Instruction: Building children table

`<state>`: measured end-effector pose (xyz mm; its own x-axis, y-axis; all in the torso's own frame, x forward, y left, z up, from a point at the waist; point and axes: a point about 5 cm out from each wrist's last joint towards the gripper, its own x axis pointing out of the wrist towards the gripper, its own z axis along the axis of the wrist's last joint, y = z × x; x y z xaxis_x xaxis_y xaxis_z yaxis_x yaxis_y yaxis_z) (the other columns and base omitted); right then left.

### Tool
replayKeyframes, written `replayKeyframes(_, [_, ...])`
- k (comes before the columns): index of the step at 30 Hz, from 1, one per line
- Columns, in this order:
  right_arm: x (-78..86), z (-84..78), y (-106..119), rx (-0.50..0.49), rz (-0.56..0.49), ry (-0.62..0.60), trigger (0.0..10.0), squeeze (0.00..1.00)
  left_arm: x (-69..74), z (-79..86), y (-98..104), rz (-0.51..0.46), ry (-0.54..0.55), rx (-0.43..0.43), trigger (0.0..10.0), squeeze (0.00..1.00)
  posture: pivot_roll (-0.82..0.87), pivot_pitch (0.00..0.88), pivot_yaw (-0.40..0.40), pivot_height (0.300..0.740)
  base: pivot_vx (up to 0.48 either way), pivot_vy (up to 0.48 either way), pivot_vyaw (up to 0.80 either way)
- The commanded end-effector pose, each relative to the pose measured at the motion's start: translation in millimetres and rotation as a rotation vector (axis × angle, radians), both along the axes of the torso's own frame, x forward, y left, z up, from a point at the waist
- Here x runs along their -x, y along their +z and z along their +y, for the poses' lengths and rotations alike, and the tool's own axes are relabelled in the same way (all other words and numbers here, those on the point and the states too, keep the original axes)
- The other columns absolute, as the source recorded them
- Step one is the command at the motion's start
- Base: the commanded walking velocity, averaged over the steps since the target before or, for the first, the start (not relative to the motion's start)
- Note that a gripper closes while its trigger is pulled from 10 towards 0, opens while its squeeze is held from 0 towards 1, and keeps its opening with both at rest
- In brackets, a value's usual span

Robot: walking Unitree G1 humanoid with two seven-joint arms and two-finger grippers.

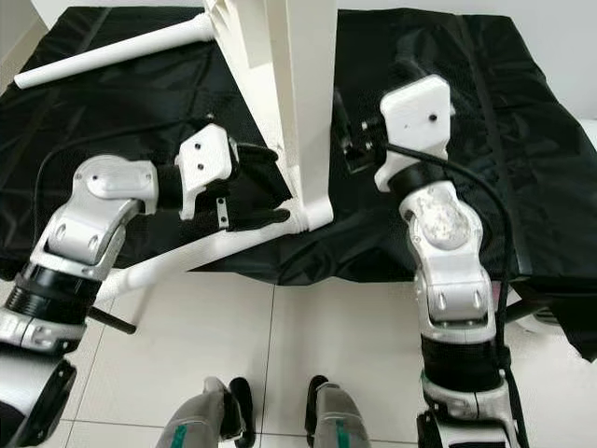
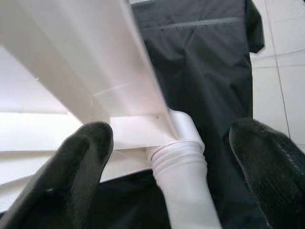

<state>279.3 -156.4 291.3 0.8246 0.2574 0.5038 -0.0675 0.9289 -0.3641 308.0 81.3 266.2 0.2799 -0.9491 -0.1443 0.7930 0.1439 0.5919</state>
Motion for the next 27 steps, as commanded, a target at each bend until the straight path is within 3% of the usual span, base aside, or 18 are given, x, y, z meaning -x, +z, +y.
replayKeyframes(1, [6.4, -3.8, -9, -0.037, 0.034, -0.012, 10.0, 0.00, -6.9, 9.8, 10, -0.103, 0.328, 0.228, 10.0, 0.00, -0.09, 0.167, 0.043, 0.740, 0.000, 0.000, 0.00])
replayKeyframes(5, [12.0, -4.9, -22, -0.054, 0.080, -0.015, 10.0, 0.00, -1.9, 12.6, 8, -0.100, 0.362, 0.269, 10.0, 0.00, -0.09, 0.164, 0.040, 0.740, 0.000, 0.000, 0.00])
replayKeyframes(10, [26.3, -3.6, -58, -0.080, 0.218, -0.007, 10.0, 0.00, 0.8, 20.4, -8, 0.007, 0.539, 0.384, 10.0, 0.00, -0.08, 0.153, 0.035, 0.740, 0.000, 0.000, 0.00])
replayKeyframes(12, [34.0, -1.3, -76, -0.093, 0.286, -0.002, 10.0, 0.00, 8.9, 20.9, -27, 0.066, 0.586, 0.328, 10.0, 0.00, -0.08, 0.152, 0.035, 0.740, 0.000, 0.000, 0.00])
replayKeyframes(14, [38.2, 1.7, -88, -0.102, 0.328, -0.002, 10.0, 0.00, 15.7, 21.3, -44, 0.087, 0.576, 0.196, 10.0, 0.00, -0.08, 0.147, 0.035, 0.740, 0.000, 0.000, 0.00])
replayKeyframes(17, [39.4, 2.6, -92, -0.106, 0.340, -0.004, 10.0, 0.00, 17.4, 21.8, -49, 0.085, 0.572, 0.149, 10.0, 0.00, -0.08, 0.147, 0.035, 0.740, 0.000, 0.000, 0.00])
replayKeyframes(20, [42.0, 8.4, -99, -0.118, 0.369, 0.004, 10.0, 0.00, 14.4, 24.9, -61, 0.110, 0.611, 0.022, 10.0, 0.00, -0.07, 0.143, 0.038, 0.740, 0.000, 0.000, 0.00])
replayKeyframes(24, [40.5, 11.2, -98, -0.124, 0.365, 0.010, 10.0, 0.00, 6.6, 23.0, -66, 0.049, 0.611, -0.065, 10.0, 0.00, -0.08, 0.143, 0.036, 0.740, 0.000, 0.000, 0.00])
replayKeyframes(27, [40.2, 11.5, -97, -0.124, 0.362, 0.010, 10.0, 0.00, 7.8, 20.0, -65, 0.076, 0.575, -0.066, 10.0, 0.00, -0.08, 0.147, 0.035, 0.740, 0.000, 0.000, 0.00])
